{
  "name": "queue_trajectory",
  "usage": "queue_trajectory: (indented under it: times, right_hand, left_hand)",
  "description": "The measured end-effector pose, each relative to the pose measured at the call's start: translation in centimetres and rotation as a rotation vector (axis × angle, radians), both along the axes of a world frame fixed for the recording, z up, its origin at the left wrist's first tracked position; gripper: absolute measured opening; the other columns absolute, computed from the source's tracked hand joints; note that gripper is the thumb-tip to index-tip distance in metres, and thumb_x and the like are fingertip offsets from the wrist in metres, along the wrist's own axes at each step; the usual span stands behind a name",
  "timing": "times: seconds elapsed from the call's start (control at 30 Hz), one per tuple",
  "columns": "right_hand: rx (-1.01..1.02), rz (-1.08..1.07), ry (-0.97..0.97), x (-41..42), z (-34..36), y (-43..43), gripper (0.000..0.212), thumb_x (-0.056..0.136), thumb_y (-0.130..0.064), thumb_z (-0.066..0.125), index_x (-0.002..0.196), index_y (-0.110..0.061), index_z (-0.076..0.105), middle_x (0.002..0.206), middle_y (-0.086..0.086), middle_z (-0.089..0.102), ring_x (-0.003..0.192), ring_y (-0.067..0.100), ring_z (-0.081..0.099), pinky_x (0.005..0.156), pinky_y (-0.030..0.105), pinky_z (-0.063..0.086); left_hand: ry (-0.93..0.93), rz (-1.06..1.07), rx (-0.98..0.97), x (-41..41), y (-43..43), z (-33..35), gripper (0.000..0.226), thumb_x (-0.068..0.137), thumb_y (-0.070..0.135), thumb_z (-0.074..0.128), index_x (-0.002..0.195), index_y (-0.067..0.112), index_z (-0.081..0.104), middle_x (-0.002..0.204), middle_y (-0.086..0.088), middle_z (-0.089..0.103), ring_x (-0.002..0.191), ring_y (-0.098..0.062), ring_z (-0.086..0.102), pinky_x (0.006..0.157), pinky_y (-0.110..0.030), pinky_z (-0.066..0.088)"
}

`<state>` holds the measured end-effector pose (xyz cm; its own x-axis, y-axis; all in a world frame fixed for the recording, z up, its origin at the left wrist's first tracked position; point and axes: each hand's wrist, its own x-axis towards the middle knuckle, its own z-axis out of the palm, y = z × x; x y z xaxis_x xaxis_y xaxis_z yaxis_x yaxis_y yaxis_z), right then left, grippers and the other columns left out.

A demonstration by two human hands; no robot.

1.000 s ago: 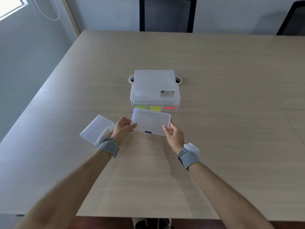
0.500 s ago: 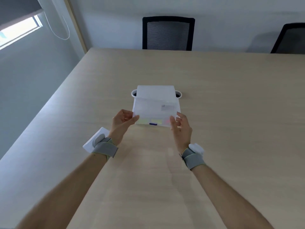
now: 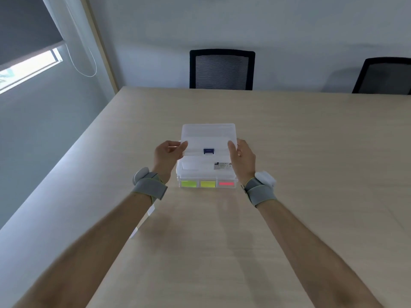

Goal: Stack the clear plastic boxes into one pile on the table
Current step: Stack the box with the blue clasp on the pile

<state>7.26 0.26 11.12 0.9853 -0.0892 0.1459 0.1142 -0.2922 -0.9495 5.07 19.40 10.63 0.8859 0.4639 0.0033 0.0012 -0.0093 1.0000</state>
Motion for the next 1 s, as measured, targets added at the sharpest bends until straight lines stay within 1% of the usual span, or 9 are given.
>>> queue_trajectory:
  times: [0.1, 0.2, 0.3, 0.4, 0.53, 0.7, 0.77, 0.87, 1.0]
  right_hand:
    - [-0.111, 0.046, 0.046, 1.1, 0.4, 0.0, 0.035, 0.095, -0.026, 0.045, 0.123, -0.008, 0.054, 0.095, 0.005, 0.045, 0.087, 0.016, 0.041, 0.07, 0.015, 0.029]
    - [-0.188, 0.059, 0.057, 2.1, 0.5, 0.2, 0.035, 0.096, -0.025, 0.044, 0.123, -0.005, 0.054, 0.093, 0.005, 0.047, 0.091, 0.016, 0.04, 0.081, 0.027, 0.035]
    - [-0.244, 0.056, 0.073, 2.8, 0.5, 0.4, 0.034, 0.095, -0.024, 0.044, 0.117, 0.0, 0.057, 0.088, 0.009, 0.047, 0.088, 0.02, 0.039, 0.073, 0.025, 0.032]
    - [-0.256, 0.059, 0.113, 3.1, 0.2, 0.7, 0.036, 0.095, -0.024, 0.045, 0.117, 0.002, 0.056, 0.089, 0.013, 0.046, 0.086, 0.02, 0.039, 0.065, 0.024, 0.029]
    - [-0.249, 0.052, 0.146, 3.3, -0.4, 0.8, 0.037, 0.095, -0.025, 0.045, 0.115, 0.005, 0.056, 0.106, 0.026, 0.058, 0.085, 0.022, 0.043, 0.073, 0.024, 0.031]
    - [-0.262, 0.058, 0.154, 3.4, -0.7, 0.7, 0.039, 0.095, -0.026, 0.044, 0.117, 0.004, 0.055, 0.111, 0.024, 0.061, 0.09, 0.027, 0.049, 0.079, 0.033, 0.039]
    - [-0.268, 0.058, 0.152, 3.3, -0.6, 0.7, 0.038, 0.096, -0.026, 0.043, 0.117, 0.002, 0.056, 0.115, 0.024, 0.061, 0.094, 0.029, 0.052, 0.082, 0.034, 0.041]
    - [-0.267, 0.057, 0.164, 3.2, -0.6, 0.6, 0.039, 0.096, -0.027, 0.042, 0.122, 0.001, 0.054, 0.121, 0.021, 0.06, 0.111, 0.034, 0.054, 0.09, 0.034, 0.042]
    - [-0.284, 0.062, 0.159, 3.3, -0.7, 0.5, 0.038, 0.096, -0.028, 0.043, 0.119, 0.0, 0.057, 0.12, 0.021, 0.061, 0.112, 0.035, 0.054, 0.091, 0.036, 0.043]
  left_hand:
    - [0.03, -0.007, 0.028, 0.9, 0.1, 0.1, 0.02, 0.078, 0.022, 0.07, 0.088, 0.005, 0.066, 0.066, -0.003, 0.062, 0.058, -0.013, 0.056, 0.078, -0.033, 0.054]
    - [0.057, -0.015, 0.043, 1.4, 0.1, 0.1, 0.027, 0.08, 0.017, 0.068, 0.097, -0.003, 0.066, 0.064, -0.004, 0.059, 0.06, -0.015, 0.054, 0.085, -0.038, 0.051]
    - [0.088, -0.018, 0.052, 1.7, 0.1, 0.0, 0.027, 0.081, 0.014, 0.066, 0.1, -0.006, 0.064, 0.066, -0.003, 0.059, 0.061, -0.015, 0.052, 0.087, -0.039, 0.049]
    - [0.12, -0.011, 0.051, 2.0, 0.1, -0.1, 0.028, 0.081, 0.013, 0.065, 0.102, -0.007, 0.063, 0.066, -0.003, 0.058, 0.061, -0.014, 0.051, 0.087, -0.039, 0.049]
    - [0.134, -0.014, 0.061, 2.0, 0.1, -0.5, 0.029, 0.082, 0.013, 0.065, 0.102, -0.007, 0.063, 0.064, -0.004, 0.057, 0.06, -0.014, 0.051, 0.078, -0.034, 0.049]
    - [0.141, -0.008, 0.069, 2.2, 0.1, -0.7, 0.029, 0.082, 0.013, 0.065, 0.103, -0.007, 0.063, 0.064, -0.004, 0.057, 0.059, -0.014, 0.051, 0.07, -0.026, 0.049]
    - [0.15, -0.012, 0.061, 2.2, -0.1, -0.7, 0.029, 0.082, 0.012, 0.064, 0.103, -0.008, 0.063, 0.068, -0.005, 0.059, 0.059, -0.014, 0.05, 0.067, -0.023, 0.047]
    - [0.156, -0.029, 0.04, 2.2, -0.3, -0.8, 0.03, 0.082, 0.012, 0.064, 0.104, -0.009, 0.061, 0.09, -0.011, 0.06, 0.063, -0.014, 0.051, 0.066, -0.021, 0.047]
    - [0.168, -0.019, 0.077, 2.3, -0.4, -0.9, 0.034, 0.082, 0.016, 0.065, 0.106, -0.008, 0.061, 0.096, -0.015, 0.061, 0.077, -0.023, 0.054, 0.082, -0.038, 0.05]
